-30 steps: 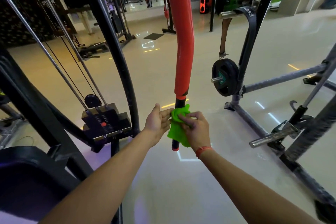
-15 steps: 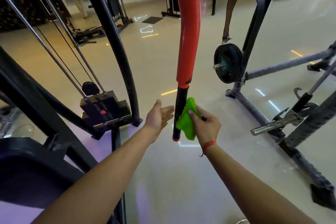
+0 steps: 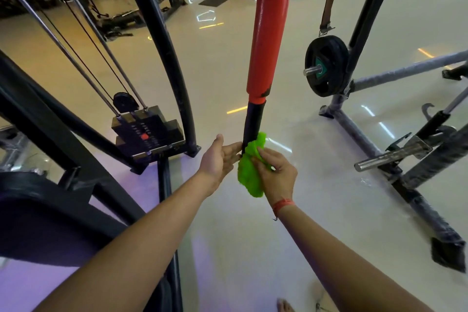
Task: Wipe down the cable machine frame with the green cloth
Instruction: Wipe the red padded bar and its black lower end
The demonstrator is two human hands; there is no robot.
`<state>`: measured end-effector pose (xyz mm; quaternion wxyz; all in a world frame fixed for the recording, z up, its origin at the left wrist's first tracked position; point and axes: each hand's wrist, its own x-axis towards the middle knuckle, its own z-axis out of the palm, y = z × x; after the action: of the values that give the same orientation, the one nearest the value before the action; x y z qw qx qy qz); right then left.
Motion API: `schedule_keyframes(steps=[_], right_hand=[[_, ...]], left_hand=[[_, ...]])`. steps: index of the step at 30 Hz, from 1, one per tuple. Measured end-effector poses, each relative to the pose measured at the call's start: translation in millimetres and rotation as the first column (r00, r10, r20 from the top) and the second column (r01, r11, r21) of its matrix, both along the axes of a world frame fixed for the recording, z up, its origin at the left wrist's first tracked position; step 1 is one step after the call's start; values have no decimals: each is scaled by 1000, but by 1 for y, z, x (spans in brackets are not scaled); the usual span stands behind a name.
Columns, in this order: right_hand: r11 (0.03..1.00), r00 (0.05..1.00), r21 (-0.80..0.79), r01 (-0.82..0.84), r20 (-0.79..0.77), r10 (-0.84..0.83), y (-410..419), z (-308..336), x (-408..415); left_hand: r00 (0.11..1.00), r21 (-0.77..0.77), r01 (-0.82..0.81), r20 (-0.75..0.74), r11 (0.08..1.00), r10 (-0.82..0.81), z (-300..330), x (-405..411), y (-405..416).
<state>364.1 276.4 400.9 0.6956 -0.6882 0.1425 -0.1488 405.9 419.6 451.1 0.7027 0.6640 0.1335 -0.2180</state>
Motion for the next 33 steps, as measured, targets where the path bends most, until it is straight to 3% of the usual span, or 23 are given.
schedule_keyframes(steps=[4, 7, 10, 12, 15, 17, 19, 21, 25, 27, 29, 31, 33], right_hand=[[981, 948, -98, -170, -288, 135, -10, -24, -1], [1000, 994, 26, 15, -110, -12, -14, -10, -3], [1000, 997, 0, -16, 76, 16, -8, 3, -3], [999, 999, -17, -48, -1, 48, -7, -8, -1], [995, 966, 15, -96, -238, 97, -13, -20, 0], [995, 974, 88, -53, -215, 71, -17, -15, 7], [983, 996, 186, -3, -82, 19, -17, -1, 14], [989, 999, 145, -3, -44, 10, -13, 0, 15], [994, 946, 18, -111, -304, 111, -15, -18, 3], [997, 972, 70, -43, -228, 58, -15, -11, 6], [997, 999, 68, 43, -25, -42, -13, 1, 9], [995, 992, -87, 37, 122, -26, -10, 1, 5], [949, 991, -312, -44, 105, 81, -13, -16, -2]], left_hand=[[999, -3, -40, 7, 999, 40, -7, 4, 2], [999, 21, -38, 0, 999, 38, -15, 3, 3], [999, -4, -35, -27, 999, 35, -23, 2, 3], [998, -14, -49, -43, 999, 48, -24, 2, 2], [998, -10, -44, -36, 999, 44, -23, 3, 0], [998, -16, -53, -31, 998, 52, -24, 1, -1], [998, -23, -66, -18, 998, 66, -27, 0, -2], [998, -34, -70, -12, 997, 69, -28, 0, -4], [998, -35, -56, -17, 998, 56, -28, 0, -6], [998, -38, -56, -13, 998, 55, -29, 1, -4], [997, -55, -69, -18, 996, 69, -32, 2, -3], [995, -54, -103, -21, 993, 102, -37, 2, -5], [992, -18, -129, -11, 991, 129, -42, 2, -5]])
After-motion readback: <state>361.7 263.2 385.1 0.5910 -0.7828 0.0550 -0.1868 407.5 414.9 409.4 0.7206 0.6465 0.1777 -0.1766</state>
